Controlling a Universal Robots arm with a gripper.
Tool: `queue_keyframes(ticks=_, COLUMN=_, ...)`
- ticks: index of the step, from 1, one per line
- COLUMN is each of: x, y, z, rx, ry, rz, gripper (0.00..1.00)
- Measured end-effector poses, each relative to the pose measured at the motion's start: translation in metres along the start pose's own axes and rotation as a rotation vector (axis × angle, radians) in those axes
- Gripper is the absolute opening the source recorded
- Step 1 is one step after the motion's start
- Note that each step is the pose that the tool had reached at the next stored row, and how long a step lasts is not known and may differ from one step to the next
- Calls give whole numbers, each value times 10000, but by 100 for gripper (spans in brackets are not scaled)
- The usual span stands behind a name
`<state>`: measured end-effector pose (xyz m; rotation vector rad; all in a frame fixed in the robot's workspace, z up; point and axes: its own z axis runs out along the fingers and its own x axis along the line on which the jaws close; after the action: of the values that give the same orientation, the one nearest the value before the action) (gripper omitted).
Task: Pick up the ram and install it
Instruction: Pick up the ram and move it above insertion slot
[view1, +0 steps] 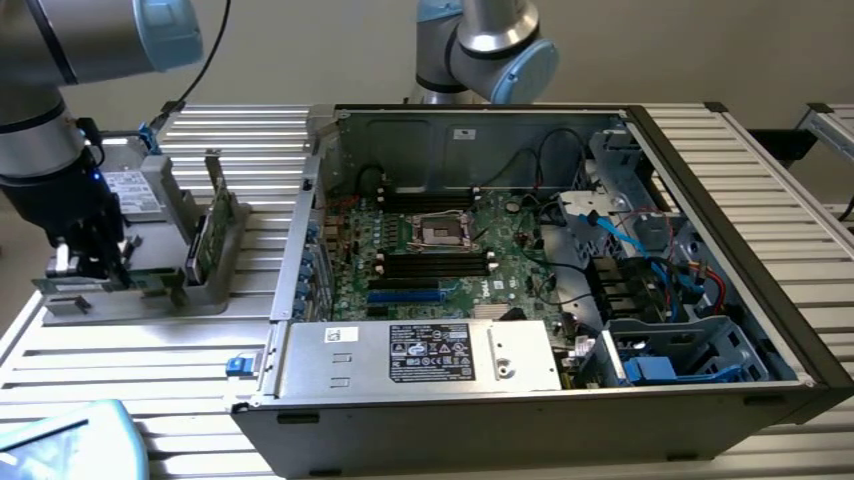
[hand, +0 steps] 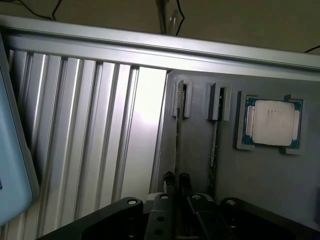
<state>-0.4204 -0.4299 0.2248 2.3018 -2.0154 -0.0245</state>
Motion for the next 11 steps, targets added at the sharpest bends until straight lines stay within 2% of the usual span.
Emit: queue_keyframes(ticks=11, x=4, y=11, z=-167, rx=-2, ry=-8, rz=101, gripper=15)
